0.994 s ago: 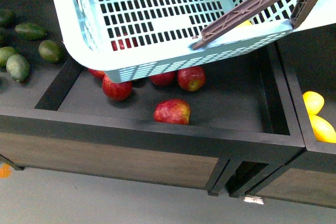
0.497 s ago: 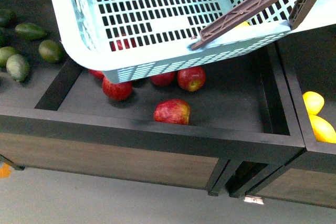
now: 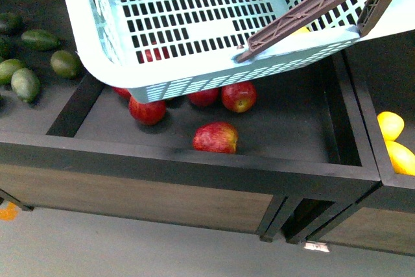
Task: Pick lemon and mango into basket
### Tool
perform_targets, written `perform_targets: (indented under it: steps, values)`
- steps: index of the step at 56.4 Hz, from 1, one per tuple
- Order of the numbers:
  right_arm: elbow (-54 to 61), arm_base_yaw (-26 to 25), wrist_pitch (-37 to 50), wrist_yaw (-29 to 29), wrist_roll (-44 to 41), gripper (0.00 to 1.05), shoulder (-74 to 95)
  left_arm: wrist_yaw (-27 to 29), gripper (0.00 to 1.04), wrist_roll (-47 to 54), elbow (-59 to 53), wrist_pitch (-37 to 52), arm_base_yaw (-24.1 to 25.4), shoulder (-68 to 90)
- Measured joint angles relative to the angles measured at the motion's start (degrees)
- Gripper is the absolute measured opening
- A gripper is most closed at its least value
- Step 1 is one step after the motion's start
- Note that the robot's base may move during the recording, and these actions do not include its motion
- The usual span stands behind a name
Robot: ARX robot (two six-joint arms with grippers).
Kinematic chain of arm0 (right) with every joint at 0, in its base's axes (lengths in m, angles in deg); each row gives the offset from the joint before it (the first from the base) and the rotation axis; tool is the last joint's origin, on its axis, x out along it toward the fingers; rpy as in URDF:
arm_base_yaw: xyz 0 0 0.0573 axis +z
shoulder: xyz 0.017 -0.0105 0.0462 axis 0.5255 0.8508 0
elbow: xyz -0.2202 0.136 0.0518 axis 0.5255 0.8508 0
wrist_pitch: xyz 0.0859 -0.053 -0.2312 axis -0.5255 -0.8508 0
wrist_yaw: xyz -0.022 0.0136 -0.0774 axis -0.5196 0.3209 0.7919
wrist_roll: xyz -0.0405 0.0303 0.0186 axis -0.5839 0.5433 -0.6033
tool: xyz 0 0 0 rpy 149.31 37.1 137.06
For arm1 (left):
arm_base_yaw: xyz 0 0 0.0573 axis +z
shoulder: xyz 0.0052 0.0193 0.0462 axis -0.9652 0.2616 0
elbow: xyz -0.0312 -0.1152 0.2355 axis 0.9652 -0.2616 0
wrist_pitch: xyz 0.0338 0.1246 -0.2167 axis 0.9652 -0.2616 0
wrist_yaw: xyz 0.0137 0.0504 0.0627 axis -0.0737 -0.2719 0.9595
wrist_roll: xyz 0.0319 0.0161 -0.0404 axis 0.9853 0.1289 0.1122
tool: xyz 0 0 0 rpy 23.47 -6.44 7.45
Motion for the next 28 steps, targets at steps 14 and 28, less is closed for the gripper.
perform_targets:
  steps: [14, 28]
  values:
    - [0.0, -0.1, 0.0, 0.0, 0.0, 0.96, 0.0, -1.6, 0.06, -0.3, 0.0, 0.0, -0.9, 0.0]
    - [0.0, -0.1, 0.0, -0.2, 0.0, 0.96, 0.0, -0.1, 0.06, -0.1, 0.0, 0.0, -0.5, 0.0]
